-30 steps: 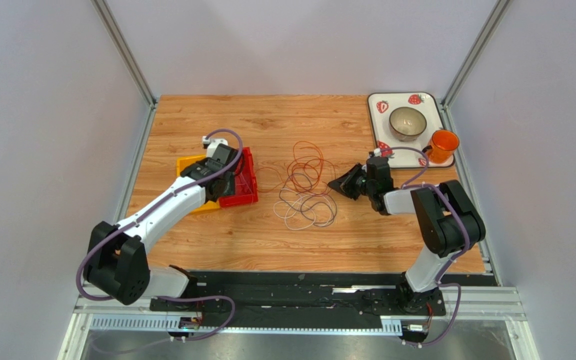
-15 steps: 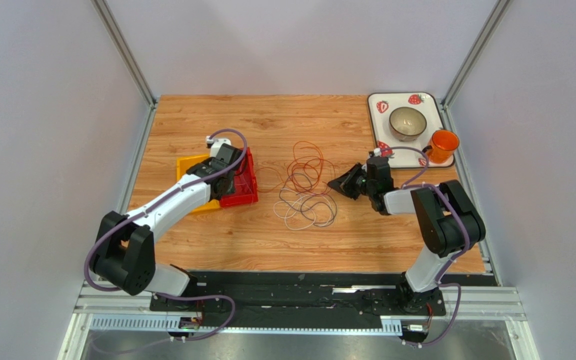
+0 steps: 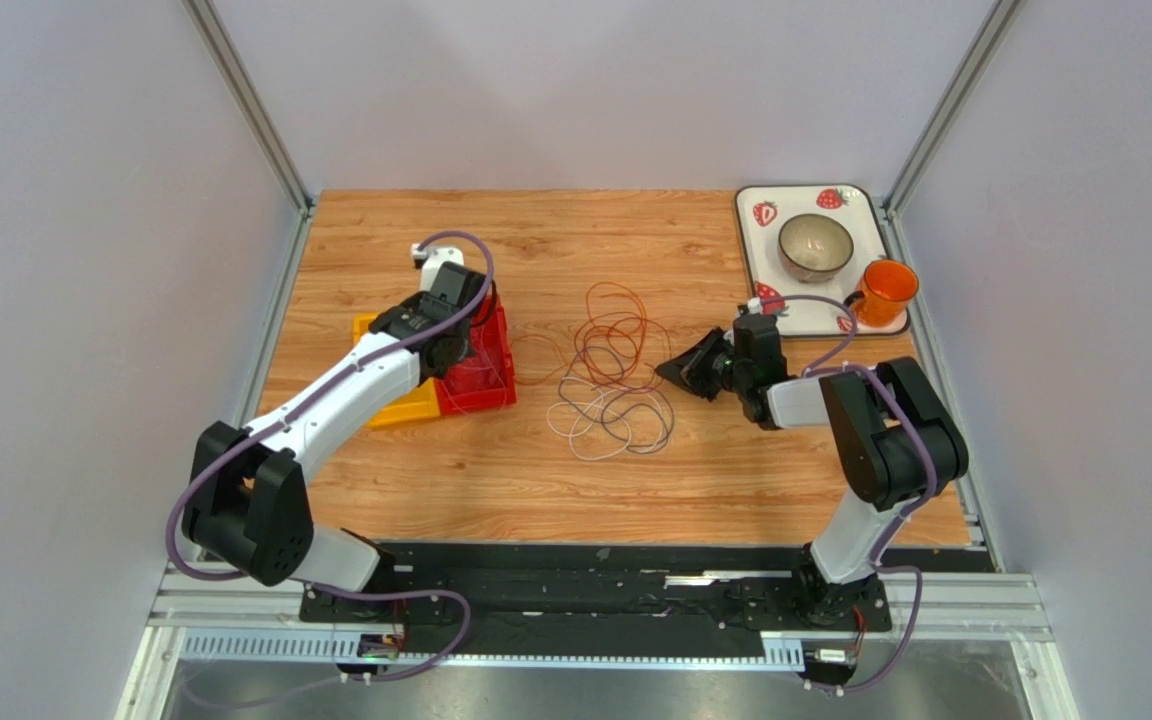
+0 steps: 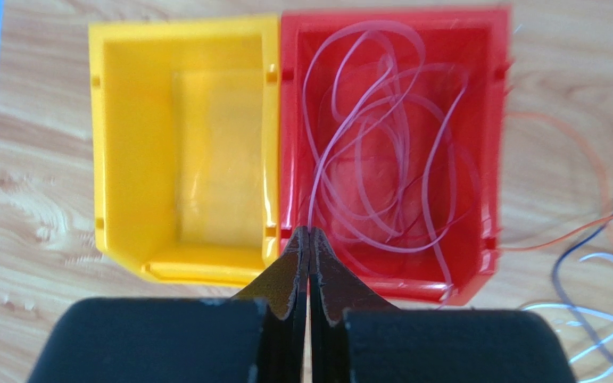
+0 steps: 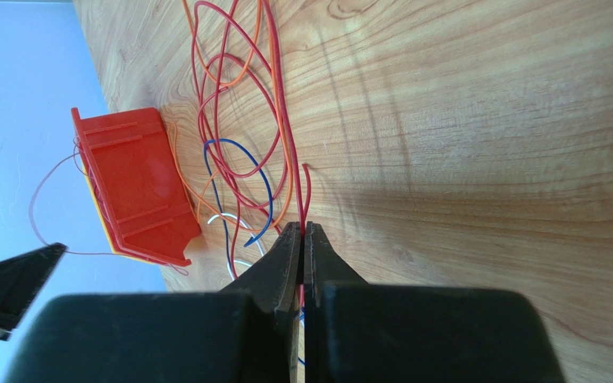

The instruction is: Untangle the cables

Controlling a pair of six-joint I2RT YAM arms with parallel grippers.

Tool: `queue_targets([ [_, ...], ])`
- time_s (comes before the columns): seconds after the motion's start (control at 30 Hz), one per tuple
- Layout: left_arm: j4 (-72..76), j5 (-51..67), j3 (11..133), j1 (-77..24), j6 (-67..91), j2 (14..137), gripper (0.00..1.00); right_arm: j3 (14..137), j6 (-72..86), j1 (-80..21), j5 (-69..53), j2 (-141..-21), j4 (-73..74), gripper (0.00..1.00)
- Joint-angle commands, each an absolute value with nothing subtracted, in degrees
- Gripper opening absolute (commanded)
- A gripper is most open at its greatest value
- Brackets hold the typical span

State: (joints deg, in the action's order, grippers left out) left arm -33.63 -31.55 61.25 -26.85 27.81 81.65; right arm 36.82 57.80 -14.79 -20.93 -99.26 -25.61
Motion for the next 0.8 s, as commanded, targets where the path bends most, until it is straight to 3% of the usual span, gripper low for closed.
queue_targets([
  [0.0, -34.3, -32.3, 68.1, -26.5, 26.1, 82.9, 0.00, 38.7, 58.8, -14.5, -21.7, -99.7, -27.9, 0.00],
  [0.3, -32.0, -35.3, 76.0, -25.9, 23.1, 88.9, 0.00, 38.7, 58.9, -14.2, -22.0, -99.8, -28.0, 0.00],
  [0.77, -19.4, -35.7, 77.3, -24.3, 18.1, 89.0, 0.00, 38.9, 59.4, -13.9, -22.8, -100.5, -28.5, 0.00],
])
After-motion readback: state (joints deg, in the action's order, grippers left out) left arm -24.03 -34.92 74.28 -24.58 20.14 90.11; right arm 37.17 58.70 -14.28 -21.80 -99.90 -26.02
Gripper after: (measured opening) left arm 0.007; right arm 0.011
